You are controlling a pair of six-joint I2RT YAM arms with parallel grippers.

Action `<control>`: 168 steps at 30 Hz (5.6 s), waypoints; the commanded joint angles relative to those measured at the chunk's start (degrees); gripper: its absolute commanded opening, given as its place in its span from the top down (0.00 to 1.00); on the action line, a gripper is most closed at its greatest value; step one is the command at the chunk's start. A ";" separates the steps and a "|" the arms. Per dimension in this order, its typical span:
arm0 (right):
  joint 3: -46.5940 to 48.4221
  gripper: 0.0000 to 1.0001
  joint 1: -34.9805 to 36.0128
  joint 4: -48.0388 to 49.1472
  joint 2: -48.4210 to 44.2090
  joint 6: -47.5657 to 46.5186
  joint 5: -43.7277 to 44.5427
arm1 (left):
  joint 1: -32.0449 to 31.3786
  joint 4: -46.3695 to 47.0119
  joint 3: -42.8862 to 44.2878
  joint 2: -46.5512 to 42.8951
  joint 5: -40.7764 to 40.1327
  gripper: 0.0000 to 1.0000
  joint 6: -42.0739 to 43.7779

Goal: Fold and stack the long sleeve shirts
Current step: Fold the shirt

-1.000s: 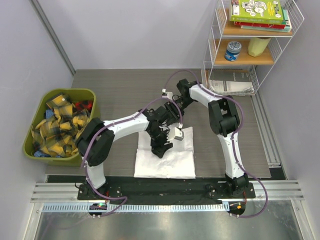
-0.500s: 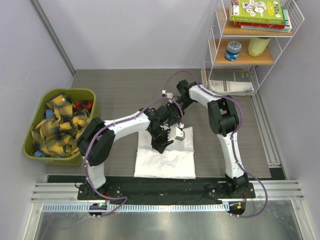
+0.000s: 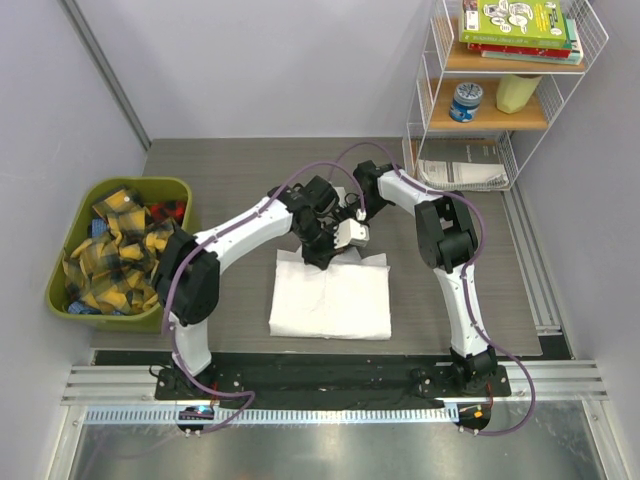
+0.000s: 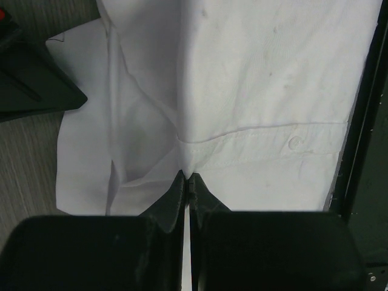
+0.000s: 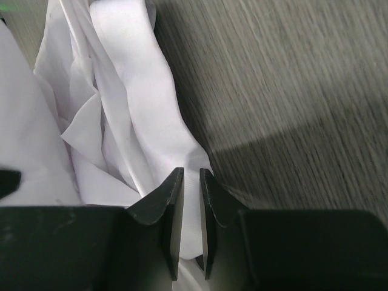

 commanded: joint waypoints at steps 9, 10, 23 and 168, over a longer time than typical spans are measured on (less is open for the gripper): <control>1.00 0.79 0.42 -1.97 0.25 -2.40 -0.19 | 2.67 2.82 5.79 4.42 -4.30 1.00 3.94; 1.08 0.79 0.42 -1.97 0.25 -2.40 -0.19 | 2.76 3.26 5.88 4.51 -4.39 1.00 3.94; 2.14 0.80 0.42 -3.02 1.04 -3.28 -0.28 | 3.81 4.05 10.27 7.85 -6.85 1.00 6.22; -27.66 0.35 -14.43 10.16 -28.50 13.16 5.17 | 32.37 35.07 -12.95 7.57 16.69 0.66 -60.22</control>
